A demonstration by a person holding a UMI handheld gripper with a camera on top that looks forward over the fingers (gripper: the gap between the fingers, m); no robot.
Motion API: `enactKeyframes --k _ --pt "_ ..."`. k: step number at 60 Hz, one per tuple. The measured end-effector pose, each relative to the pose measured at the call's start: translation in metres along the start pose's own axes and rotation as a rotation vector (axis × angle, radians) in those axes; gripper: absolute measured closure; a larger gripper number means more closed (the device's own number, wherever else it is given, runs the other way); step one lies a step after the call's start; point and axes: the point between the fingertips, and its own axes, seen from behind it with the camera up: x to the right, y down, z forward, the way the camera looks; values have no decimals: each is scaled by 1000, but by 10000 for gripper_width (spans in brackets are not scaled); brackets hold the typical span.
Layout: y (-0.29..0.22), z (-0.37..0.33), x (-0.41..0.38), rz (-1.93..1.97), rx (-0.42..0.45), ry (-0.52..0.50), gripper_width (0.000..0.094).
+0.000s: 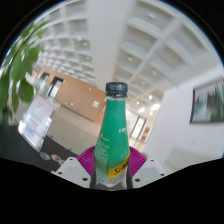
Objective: Pour water
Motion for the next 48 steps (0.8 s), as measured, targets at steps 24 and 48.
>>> enactKeyframes --k 24,48 --pt "191 8 -83 345 -347 -113 523" --pt "220 -26 -89 421 -488 -104 107"
